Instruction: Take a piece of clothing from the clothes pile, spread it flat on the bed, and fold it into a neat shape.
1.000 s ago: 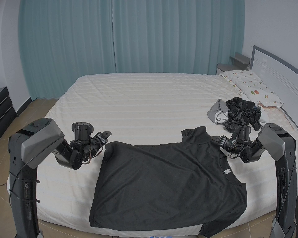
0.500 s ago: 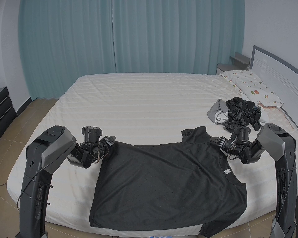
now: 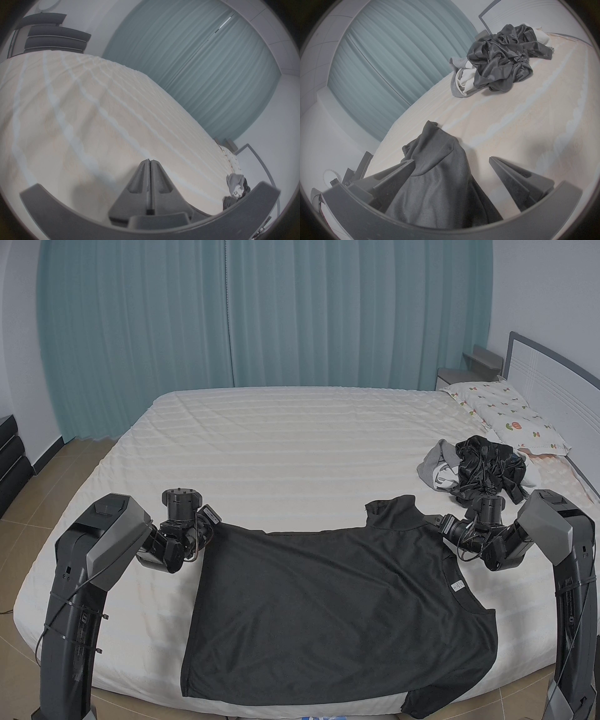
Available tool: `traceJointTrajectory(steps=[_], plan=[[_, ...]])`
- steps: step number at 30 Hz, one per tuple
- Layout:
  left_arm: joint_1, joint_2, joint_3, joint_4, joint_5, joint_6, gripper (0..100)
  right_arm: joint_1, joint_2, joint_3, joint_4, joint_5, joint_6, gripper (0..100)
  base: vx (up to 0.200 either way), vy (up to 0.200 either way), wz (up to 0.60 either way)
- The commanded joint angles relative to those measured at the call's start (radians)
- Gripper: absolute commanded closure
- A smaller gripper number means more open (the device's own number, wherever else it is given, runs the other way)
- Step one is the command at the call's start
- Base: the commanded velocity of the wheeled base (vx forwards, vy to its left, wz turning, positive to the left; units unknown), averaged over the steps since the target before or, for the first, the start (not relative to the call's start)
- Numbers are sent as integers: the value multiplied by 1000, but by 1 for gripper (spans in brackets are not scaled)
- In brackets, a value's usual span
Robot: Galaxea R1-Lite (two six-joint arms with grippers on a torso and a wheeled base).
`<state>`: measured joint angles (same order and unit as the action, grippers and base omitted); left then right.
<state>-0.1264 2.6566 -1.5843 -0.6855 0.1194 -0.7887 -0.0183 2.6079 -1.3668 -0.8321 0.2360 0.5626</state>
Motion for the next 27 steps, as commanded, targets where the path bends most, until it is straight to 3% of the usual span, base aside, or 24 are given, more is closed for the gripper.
traceJointTrajectory(steps=[1, 10, 20, 21, 24, 27], plan=[[19, -14, -20, -5, 2, 2, 100, 0, 4, -6, -5, 0, -1, 0, 0, 0, 0], [17, -6, -11, -5, 2, 3, 100, 4, 49, -89, 18, -1, -3, 0, 0, 0, 0], [17, -4, -2, -3, 5, 3, 100, 43, 100, -230, 139, -1, -3, 0, 0, 0, 0], [17, -4, -2, -3, 5, 3, 100, 43, 101, -232, 142, -1, -3, 100, 0, 0, 0], [17, -4, -2, -2, 5, 3, 100, 49, 130, -279, 157, -6, -1, 100, 0, 0, 0], [19, -4, -2, -2, 6, 5, 100, 47, 147, -327, 157, -64, -3, 100, 0, 0, 0]])
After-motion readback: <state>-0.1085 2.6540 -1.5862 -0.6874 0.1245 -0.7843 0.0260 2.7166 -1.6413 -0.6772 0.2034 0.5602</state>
